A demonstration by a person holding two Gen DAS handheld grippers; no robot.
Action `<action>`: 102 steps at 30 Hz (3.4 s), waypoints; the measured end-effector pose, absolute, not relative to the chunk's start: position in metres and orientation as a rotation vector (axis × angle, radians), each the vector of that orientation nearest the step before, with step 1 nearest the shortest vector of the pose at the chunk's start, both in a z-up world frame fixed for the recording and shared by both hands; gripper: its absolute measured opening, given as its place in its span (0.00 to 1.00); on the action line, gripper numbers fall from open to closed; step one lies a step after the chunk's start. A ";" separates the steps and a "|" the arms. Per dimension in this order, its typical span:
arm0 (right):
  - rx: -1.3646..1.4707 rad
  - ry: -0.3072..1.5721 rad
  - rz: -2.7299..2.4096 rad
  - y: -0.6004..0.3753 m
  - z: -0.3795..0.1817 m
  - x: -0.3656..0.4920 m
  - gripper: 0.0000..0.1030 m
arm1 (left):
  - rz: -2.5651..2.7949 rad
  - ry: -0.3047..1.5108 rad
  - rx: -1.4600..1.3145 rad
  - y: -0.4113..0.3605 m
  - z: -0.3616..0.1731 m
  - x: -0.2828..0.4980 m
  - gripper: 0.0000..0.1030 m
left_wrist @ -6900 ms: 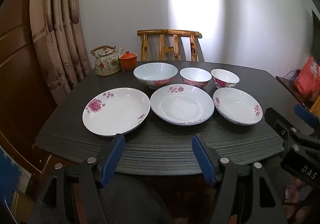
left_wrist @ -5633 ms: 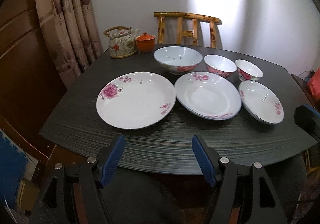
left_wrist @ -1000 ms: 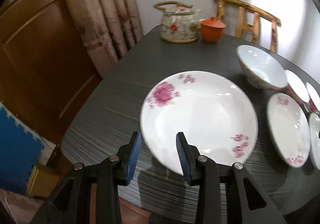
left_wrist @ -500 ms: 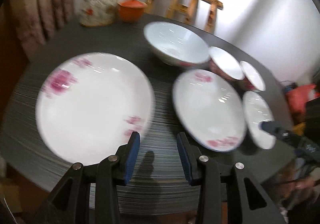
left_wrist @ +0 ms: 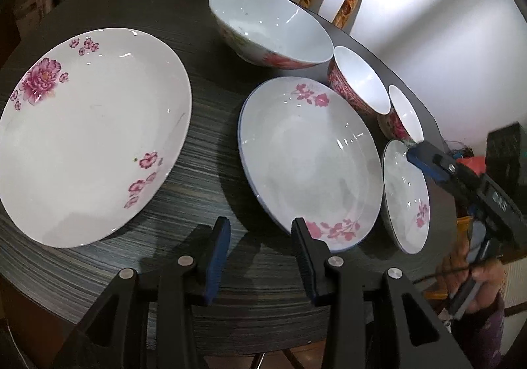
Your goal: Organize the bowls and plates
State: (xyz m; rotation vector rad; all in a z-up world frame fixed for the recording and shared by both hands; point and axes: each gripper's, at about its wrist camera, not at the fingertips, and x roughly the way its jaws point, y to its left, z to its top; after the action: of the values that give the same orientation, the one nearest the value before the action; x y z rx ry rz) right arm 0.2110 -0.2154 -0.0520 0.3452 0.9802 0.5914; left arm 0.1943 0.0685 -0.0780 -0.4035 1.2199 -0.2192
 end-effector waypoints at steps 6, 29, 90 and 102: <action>0.254 1.018 0.587 -0.215 -0.056 0.248 0.44 | -0.186 1.238 -0.449 0.067 -0.090 0.203 0.39; 0.138 1.158 0.641 -0.187 -0.099 0.286 0.21 | -0.193 1.179 -0.457 0.045 -0.107 0.226 0.46; 0.318 1.237 0.608 -0.181 -0.114 0.251 0.07 | -0.100 1.079 -0.343 0.087 -0.084 0.195 0.08; 0.405 1.241 0.659 -0.156 -0.099 0.252 0.07 | -0.012 1.019 -0.362 0.137 -0.054 0.198 0.08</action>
State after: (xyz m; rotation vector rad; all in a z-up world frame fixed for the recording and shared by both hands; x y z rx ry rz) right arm 0.2522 -0.1556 -0.0987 0.4049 1.2410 0.6593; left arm 0.1978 0.1375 -0.0539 -0.3623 1.0189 -0.0119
